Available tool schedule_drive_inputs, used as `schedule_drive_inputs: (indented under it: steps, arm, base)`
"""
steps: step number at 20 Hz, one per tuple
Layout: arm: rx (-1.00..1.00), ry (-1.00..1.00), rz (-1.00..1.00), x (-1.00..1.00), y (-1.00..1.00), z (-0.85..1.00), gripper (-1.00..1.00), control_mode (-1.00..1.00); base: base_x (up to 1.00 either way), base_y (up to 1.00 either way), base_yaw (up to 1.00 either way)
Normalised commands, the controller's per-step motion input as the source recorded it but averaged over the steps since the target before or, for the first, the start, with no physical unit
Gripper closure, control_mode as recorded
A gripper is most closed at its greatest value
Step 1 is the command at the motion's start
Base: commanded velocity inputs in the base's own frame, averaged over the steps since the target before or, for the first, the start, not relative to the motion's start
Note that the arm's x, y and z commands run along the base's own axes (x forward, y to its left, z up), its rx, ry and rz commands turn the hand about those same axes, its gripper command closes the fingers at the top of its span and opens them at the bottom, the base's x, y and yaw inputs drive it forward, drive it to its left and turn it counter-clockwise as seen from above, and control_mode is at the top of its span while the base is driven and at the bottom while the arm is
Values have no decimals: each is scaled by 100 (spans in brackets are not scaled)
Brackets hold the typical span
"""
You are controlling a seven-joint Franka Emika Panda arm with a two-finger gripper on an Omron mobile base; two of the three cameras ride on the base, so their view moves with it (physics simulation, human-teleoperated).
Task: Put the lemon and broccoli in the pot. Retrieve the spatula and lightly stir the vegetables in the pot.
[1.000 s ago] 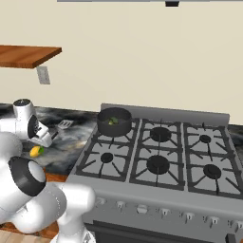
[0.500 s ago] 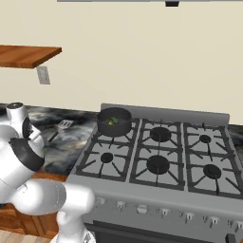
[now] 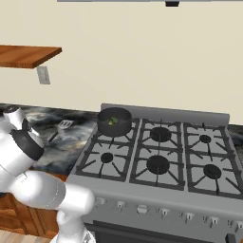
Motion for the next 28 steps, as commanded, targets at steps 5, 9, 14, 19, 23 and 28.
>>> schedule_drive_inputs:
  steps: [5, 9, 14, 19, 23, 28]
  arm:
    - [0, 0, -2, 19, 0, -21, -100, -100]
    - [0, 0, 0, 14, 0, -23, -100, -100]
    - [0, 0, 0, 2, 0, -28, -100, -100]
    - [0, 0, 0, 4, 0, -29, -100, -100]
    - [0, 0, 0, 7, 0, -13, 100, -100]
    - [0, 0, 0, -1, -22, 3, 100, -100]
  base:
    - [0, 0, 0]
    - [0, 0, 0]
    - [0, 0, 0]
    - [0, 0, 0]
    - [0, 0, 0]
    - [0, 0, 0]
